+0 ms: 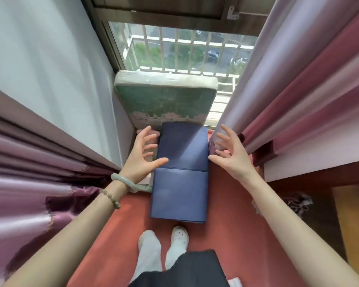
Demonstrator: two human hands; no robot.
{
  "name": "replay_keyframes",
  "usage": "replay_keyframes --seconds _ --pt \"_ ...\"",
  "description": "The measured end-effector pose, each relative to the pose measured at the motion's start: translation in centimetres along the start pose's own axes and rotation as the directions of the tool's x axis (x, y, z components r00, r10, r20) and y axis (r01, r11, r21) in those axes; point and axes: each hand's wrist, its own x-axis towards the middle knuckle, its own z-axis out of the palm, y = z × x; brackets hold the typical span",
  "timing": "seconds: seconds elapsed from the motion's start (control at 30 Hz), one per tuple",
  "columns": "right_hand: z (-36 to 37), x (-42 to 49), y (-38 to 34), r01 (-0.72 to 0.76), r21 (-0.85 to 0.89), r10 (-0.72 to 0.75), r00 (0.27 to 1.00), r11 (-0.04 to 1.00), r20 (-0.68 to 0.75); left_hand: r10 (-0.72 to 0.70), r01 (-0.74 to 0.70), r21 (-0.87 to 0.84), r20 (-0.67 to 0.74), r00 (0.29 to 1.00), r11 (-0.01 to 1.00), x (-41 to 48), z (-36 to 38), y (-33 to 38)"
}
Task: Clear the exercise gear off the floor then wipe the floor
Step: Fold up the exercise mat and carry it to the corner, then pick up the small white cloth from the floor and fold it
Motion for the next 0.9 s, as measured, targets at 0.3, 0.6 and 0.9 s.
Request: replay_keyframes --seconds 0.3,0.6,0.9 --pt "-2.7 -11.2 -6.8 0.115 0.006 -0.115 0.993 0.993 0.007 0.093 -0.089 0.062 -0.061 0.994 0.994 -10.2 0.1 7.7" --pt "-4.3 -26.3 -7.0 0.231 -0.057 -0.233 0.971 0.971 -0.044 0.169 -0.164 0.059 -0.086 0.982 0.985 -25.3 1.9 9.7" --pt "-6.7 -39.7 -7.2 0.198 -0.134 -0.210 0.974 0.971 -0.082 0.177 -0.173 0.041 -0.135 0.975 0.984 -37.2 3.0 12.3"
